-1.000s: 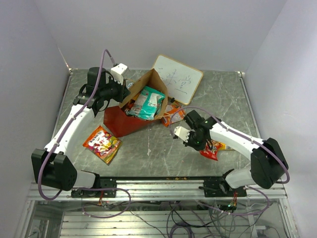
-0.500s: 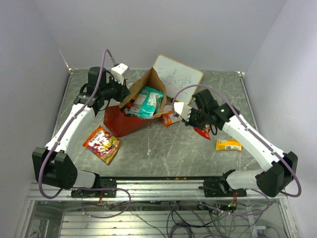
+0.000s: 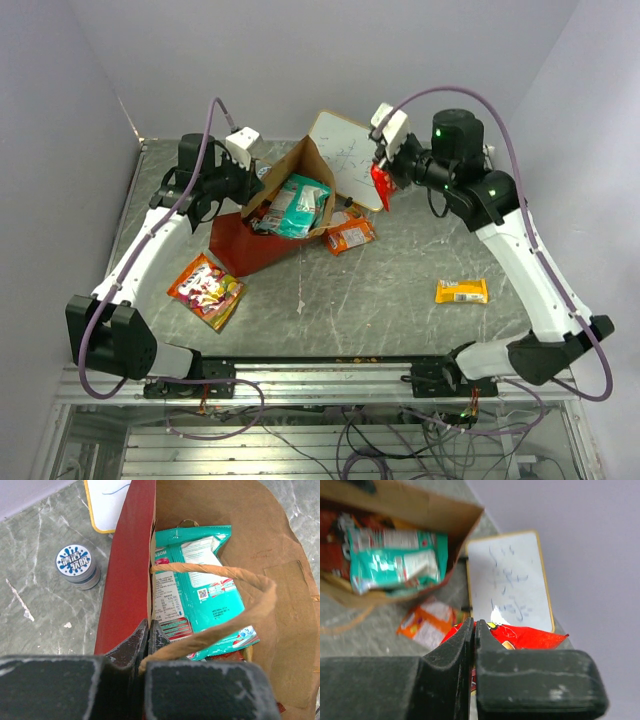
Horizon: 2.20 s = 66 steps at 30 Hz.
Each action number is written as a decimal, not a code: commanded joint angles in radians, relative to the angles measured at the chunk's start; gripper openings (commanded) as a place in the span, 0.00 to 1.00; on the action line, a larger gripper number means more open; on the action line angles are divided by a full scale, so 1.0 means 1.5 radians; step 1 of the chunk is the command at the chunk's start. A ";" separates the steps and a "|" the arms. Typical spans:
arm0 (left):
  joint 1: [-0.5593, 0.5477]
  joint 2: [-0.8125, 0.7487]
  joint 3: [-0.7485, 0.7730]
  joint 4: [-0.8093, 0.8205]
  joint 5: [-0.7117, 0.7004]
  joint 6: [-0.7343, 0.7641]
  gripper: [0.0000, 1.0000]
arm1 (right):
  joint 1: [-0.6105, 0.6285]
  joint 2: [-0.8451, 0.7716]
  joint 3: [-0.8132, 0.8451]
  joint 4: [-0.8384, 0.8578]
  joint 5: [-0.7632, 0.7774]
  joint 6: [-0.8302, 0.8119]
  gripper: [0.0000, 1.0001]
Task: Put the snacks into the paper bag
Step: Place the snack in the paper bag.
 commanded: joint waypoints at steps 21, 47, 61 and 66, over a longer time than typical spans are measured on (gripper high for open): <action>-0.001 0.101 0.186 -0.139 0.056 -0.081 0.07 | 0.128 0.266 0.115 0.335 -0.240 0.437 0.00; 0.032 0.112 0.176 -0.137 0.104 -0.125 0.07 | 0.209 0.369 0.065 0.338 -0.190 0.357 0.00; 0.042 0.107 0.164 -0.126 0.115 -0.124 0.07 | 0.239 0.414 0.111 0.246 -0.129 0.259 0.16; 0.043 0.109 0.162 -0.123 0.117 -0.122 0.07 | 0.239 0.396 0.129 0.227 -0.122 0.241 0.31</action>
